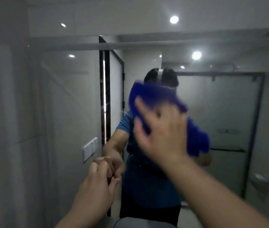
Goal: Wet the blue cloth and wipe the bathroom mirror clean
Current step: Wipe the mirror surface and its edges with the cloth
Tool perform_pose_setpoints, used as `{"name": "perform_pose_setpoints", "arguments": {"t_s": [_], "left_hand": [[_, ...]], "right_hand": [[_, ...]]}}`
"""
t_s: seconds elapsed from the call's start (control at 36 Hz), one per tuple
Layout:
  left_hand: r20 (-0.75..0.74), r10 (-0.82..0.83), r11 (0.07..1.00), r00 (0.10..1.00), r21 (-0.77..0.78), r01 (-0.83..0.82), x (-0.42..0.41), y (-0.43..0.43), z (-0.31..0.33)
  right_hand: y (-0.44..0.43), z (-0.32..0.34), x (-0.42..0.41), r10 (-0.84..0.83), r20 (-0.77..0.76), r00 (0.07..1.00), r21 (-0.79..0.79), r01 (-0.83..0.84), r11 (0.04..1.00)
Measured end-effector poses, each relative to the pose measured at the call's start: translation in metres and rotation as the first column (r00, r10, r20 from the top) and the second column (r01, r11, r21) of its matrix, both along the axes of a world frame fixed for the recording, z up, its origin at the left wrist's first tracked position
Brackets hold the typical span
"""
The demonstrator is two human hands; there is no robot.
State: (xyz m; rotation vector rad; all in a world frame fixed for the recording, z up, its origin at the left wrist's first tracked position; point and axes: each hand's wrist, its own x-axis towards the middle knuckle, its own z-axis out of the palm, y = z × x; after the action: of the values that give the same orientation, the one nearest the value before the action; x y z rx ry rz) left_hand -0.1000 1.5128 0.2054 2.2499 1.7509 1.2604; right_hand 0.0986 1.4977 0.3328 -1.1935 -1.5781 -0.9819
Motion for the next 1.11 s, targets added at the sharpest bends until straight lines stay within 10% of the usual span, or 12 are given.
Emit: {"name": "perform_pose_setpoints", "arguments": {"t_s": [0.11, 0.25, 0.58, 0.89, 1.11], "left_hand": [[0.025, -0.177, 0.984, 0.984, -0.004, 0.177, -0.017, -0.001, -0.004], [0.118, -0.144, 0.99, 0.983, 0.006, 0.144, -0.065, 0.007, 0.024], [0.31, 0.094, 0.994, 0.946, 0.023, -0.107, -0.126, 0.045, 0.094], [0.235, 0.126, 0.991, 0.964, 0.024, -0.135, -0.129, 0.052, 0.085], [0.179, 0.069, 0.998, 0.981, -0.007, -0.069, -0.139, 0.049, 0.088]], "right_hand": [[-0.009, -0.133, -0.012, 0.12, 0.255, 0.96, -0.341, -0.027, 0.94], [-0.01, -0.151, 0.009, 0.138, 0.397, 0.907, -0.319, -0.005, 0.948], [0.015, 0.165, -0.039, -0.027, -0.315, 0.949, 0.173, 0.085, 0.981], [0.005, -0.097, -0.06, 0.117, 0.487, 0.865, -0.404, 0.105, 0.909], [0.017, 0.036, -0.049, 0.018, 0.348, 0.937, -0.085, 0.013, 0.996]]}}
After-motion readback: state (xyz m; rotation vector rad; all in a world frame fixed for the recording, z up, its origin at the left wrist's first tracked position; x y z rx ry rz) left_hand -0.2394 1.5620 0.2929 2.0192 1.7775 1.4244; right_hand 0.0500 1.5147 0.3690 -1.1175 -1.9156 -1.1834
